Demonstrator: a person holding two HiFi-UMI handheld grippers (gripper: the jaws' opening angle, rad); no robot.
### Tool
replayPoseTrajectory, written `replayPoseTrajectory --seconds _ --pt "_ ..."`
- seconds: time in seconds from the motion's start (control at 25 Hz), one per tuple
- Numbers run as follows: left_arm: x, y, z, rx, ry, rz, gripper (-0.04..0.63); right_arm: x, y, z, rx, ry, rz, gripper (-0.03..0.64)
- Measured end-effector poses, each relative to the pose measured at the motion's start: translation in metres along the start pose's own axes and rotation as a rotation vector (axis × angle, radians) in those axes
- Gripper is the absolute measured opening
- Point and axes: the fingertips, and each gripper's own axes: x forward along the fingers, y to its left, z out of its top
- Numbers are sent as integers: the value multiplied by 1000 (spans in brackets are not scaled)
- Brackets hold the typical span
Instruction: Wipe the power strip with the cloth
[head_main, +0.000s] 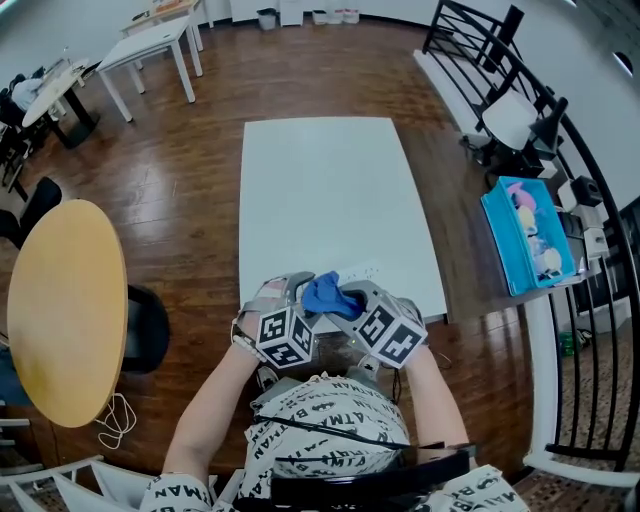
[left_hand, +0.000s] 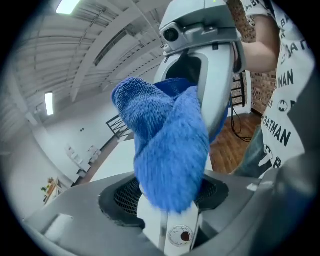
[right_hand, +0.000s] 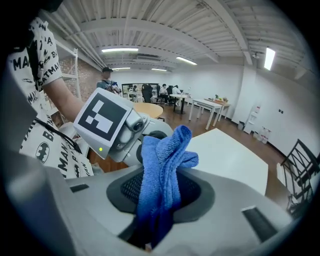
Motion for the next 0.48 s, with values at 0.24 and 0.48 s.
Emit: replayPoseTrajectory --seconds 0.24,0.48 --pt "-6 -2 5 33 -18 5 278 8 1 3 -58 40 -32 137" --pt "-14 2 4 1 -36 20 278 -9 -30 -21 -42 103 -165 137"
